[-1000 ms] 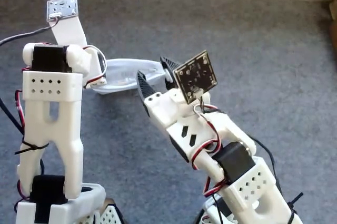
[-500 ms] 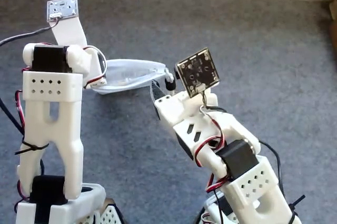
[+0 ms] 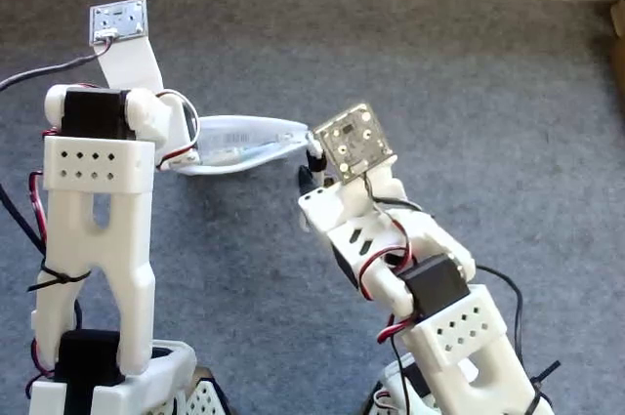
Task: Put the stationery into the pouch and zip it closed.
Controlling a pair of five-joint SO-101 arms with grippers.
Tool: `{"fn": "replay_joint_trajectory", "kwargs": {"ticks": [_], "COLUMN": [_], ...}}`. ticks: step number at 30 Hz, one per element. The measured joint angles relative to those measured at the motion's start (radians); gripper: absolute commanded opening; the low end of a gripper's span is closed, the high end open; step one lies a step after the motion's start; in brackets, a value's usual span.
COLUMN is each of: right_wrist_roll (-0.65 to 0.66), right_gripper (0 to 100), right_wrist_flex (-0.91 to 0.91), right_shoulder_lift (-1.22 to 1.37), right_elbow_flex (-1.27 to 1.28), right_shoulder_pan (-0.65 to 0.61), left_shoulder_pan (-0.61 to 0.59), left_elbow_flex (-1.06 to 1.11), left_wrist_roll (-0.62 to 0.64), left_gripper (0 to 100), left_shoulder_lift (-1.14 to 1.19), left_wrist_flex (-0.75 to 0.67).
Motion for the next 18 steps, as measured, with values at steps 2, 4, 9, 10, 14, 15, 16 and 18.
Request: {"fn": "replay_joint_trajectory", "kwargs": {"ticks": [2,4,9,10,14,15,16,18], "right_wrist_roll": [0.000,0.000,0.003,0.003,0.003,0.003,0.003,0.003], "right_gripper": [19.3,19.1,19.1,19.1,19.1,19.1,19.1,19.1], "right_wrist_flex": [-0.014,-0.078,-0.302,-0.316,-0.338,-0.341,-0.351,-0.393], "right_shoulder_lift": [0.000,0.000,0.000,0.000,0.002,0.002,0.002,0.002], "right_elbow_flex": [0.020,0.083,0.272,0.296,0.308,0.308,0.308,0.316], "right_shoulder_pan": [0.005,0.006,0.006,0.006,0.006,0.006,0.006,0.006], "left_shoulder_pan": [0.000,0.000,0.000,0.000,0.000,0.000,0.000,0.000], "left_elbow_flex": [0.000,0.000,0.000,0.000,0.000,0.000,0.000,0.000], "left_wrist_roll": [0.000,0.000,0.000,0.000,0.000,0.000,0.000,0.000], "left_gripper": [1,1,1,1,1,1,1,1], "left_shoulder_lift": [0.000,0.000,0.000,0.000,0.000,0.000,0.000,0.000], "left_wrist_flex": [0.000,0.000,0.000,0.000,0.000,0.000,0.000,0.000]}}
